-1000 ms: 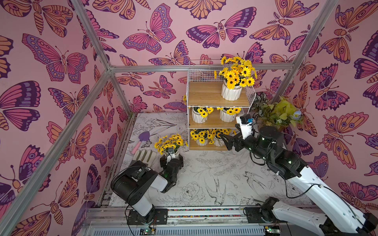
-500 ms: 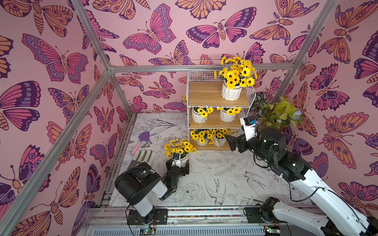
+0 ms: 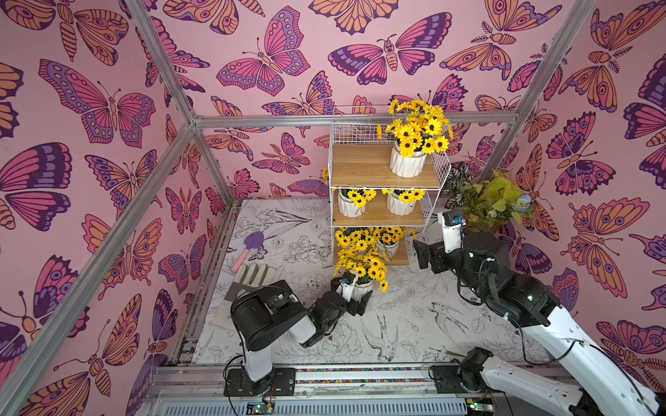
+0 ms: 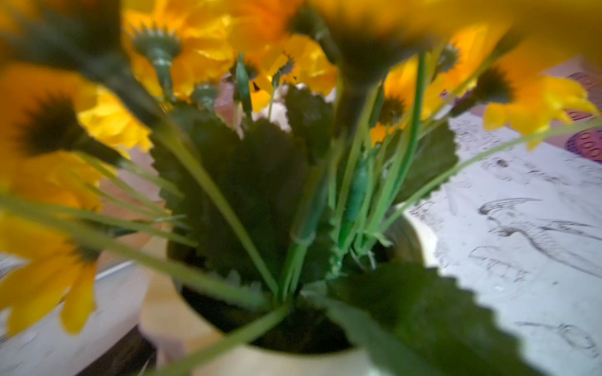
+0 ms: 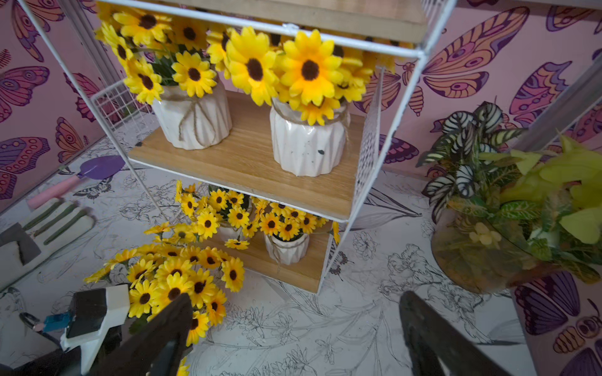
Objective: Take the sunflower pots off the shelves
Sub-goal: Place the sunflower pot at the center of the board.
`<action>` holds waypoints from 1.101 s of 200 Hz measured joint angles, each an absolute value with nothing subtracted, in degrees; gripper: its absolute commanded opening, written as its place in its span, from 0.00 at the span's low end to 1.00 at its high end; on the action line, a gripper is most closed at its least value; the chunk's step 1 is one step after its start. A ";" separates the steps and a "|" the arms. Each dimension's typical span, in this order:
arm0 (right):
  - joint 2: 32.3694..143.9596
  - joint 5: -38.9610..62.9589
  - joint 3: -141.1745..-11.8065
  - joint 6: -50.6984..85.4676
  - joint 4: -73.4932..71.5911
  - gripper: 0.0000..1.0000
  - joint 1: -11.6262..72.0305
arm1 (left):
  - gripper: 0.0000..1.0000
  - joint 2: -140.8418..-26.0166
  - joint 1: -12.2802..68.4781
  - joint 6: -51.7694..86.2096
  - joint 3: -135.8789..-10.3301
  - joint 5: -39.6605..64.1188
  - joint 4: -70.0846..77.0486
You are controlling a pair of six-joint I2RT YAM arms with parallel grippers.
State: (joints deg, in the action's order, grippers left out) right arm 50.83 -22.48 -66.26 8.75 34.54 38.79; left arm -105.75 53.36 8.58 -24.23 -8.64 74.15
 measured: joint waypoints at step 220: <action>45.74 -36.01 -67.57 15.11 44.42 0.99 38.79 | 0.66 -135.24 60.31 10.96 -66.46 13.26 66.94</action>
State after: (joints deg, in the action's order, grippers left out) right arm 45.74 -36.01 -67.57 15.11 44.42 38.79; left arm -135.24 60.31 10.96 -66.46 13.26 66.94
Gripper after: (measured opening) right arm 0.989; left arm 0.941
